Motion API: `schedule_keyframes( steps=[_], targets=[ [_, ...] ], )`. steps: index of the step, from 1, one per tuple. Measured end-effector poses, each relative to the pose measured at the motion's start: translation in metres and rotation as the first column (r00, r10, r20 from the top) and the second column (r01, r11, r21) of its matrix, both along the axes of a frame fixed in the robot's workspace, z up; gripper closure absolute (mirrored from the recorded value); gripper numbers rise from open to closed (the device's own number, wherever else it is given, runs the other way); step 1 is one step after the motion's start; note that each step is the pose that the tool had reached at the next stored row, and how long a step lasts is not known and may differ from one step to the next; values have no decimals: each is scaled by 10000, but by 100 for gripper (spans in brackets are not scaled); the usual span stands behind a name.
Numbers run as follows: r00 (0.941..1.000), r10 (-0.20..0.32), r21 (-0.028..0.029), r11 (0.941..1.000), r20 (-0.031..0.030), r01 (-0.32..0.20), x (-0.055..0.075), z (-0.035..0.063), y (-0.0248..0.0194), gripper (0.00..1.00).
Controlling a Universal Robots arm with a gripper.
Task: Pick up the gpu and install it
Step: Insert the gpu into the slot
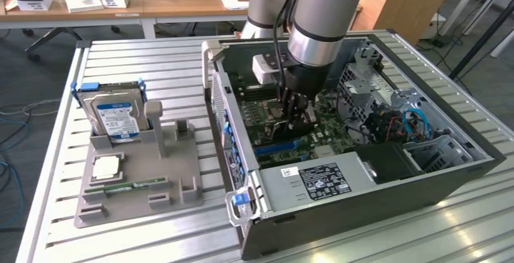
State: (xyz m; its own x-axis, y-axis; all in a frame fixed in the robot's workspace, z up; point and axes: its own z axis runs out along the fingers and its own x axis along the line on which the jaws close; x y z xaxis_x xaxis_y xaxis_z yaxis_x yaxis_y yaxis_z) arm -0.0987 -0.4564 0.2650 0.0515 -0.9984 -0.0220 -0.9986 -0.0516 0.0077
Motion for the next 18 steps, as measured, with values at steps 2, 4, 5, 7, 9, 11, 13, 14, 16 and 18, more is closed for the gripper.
schedule_keyframes(
  steps=[2, 4, 5, 7, 9, 11, 13, 14, 16, 18],
  targets=[
    [10000, 1, -1, 10000, 2, -1, -2, -1, 1, 74],
    [10000, 0, 1, 10000, 3, 0, -4, -2, 4, 74],
    [10000, -1, 2, 10000, 3, 1, -6, -2, 7, 74],
    [10000, 1, 1, 10000, 3, -1, -8, -2, 8, 74],
    [10000, 2, -1, 10000, 2, -2, -8, -2, 8, 74],
    [10000, 1, -1, 10000, 1, -1, -9, -4, 9, 74],
    [10000, 1, 0, 10000, 5, -1, -9, -9, 9, 74],
    [10000, 1, 0, 10000, 8, -1, -9, -11, 9, 74],
    [10000, 1, -1, 10000, 8, -1, -9, -11, 9, 74],
    [10000, 1, -1, 10000, 7, -1, -9, -12, 9, 74]
  ],
)
